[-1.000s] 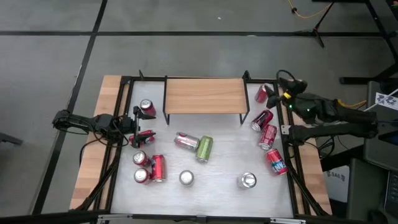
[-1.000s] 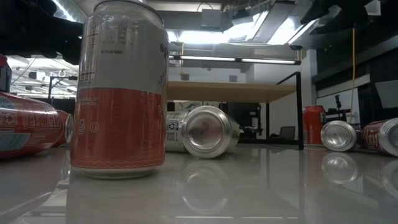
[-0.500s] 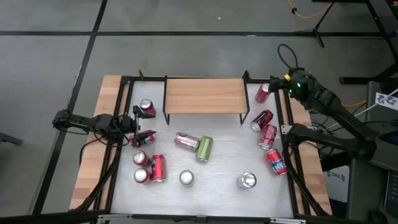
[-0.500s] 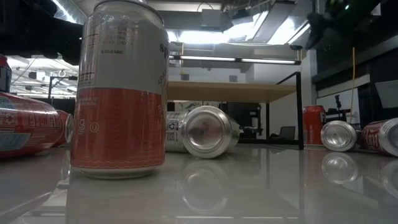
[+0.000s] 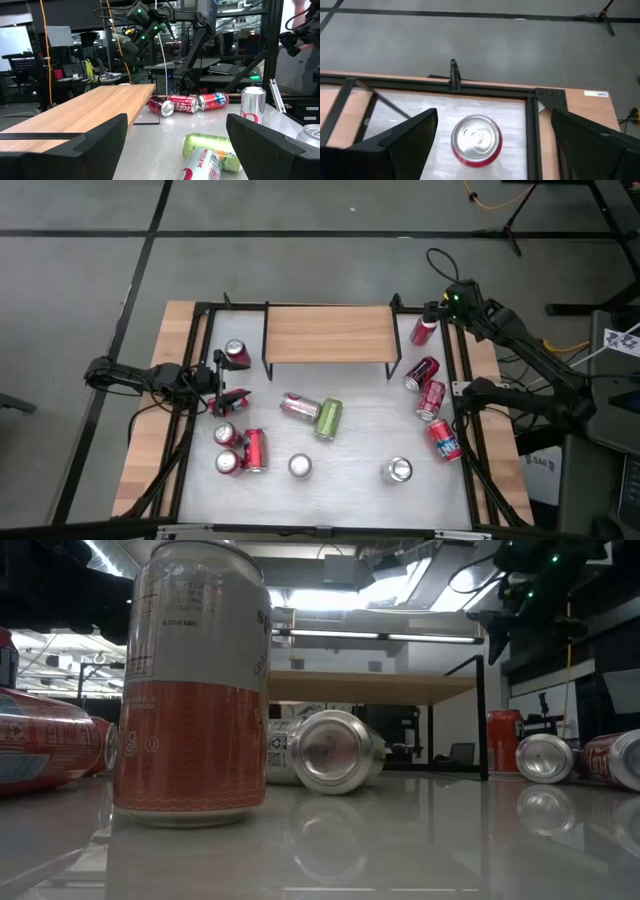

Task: Place canned beverage on shelf
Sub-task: Put the orange soda can on the shelf

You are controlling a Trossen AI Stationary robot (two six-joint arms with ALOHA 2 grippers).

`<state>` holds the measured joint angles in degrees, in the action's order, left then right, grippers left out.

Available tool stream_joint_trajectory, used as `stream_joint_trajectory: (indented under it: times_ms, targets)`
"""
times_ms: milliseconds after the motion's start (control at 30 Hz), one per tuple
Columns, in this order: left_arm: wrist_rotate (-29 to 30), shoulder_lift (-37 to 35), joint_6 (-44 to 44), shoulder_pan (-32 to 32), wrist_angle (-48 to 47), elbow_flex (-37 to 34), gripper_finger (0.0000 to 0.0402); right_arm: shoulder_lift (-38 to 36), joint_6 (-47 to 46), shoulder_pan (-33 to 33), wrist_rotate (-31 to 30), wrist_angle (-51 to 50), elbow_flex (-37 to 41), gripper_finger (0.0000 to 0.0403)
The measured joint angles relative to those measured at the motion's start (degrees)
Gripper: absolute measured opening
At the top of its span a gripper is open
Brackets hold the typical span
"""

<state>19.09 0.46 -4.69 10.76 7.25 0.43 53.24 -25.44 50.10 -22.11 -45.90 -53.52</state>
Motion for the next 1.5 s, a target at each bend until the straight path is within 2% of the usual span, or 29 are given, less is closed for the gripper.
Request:
stream_joint_trajectory:
  times_ms: [300, 433, 967, 1133, 1500]
  targets:
    - [0.3, 0.0, 0.1, 0.0, 0.0, 0.0, 0.0336, 0.5, -3.5, -0.3, 7.2, 0.6, 1.5, 0.0383]
    - [0.3, 0.0, 0.1, 0.0, 0.0, 0.0, 0.0336, 3.0, -7.5, -0.3, 7.2, 0.8, 2.5, 0.0383]
    - [0.3, 0.0, 0.2, 0.0, -0.1, 0.0, 0.0336, 16.9, -10.3, -0.2, 5.1, 2.0, 2.7, 0.0383]
    - [0.3, 0.0, 0.2, 0.0, -0.1, 0.0, 0.0336, 19.1, -10.3, -0.2, 2.1, 2.0, 2.7, 0.0383]
    - [0.3, 0.0, 0.2, 0.0, -0.1, 0.0, 0.0336, 22.8, -10.3, -0.2, 2.1, 2.0, 2.7, 0.0383]
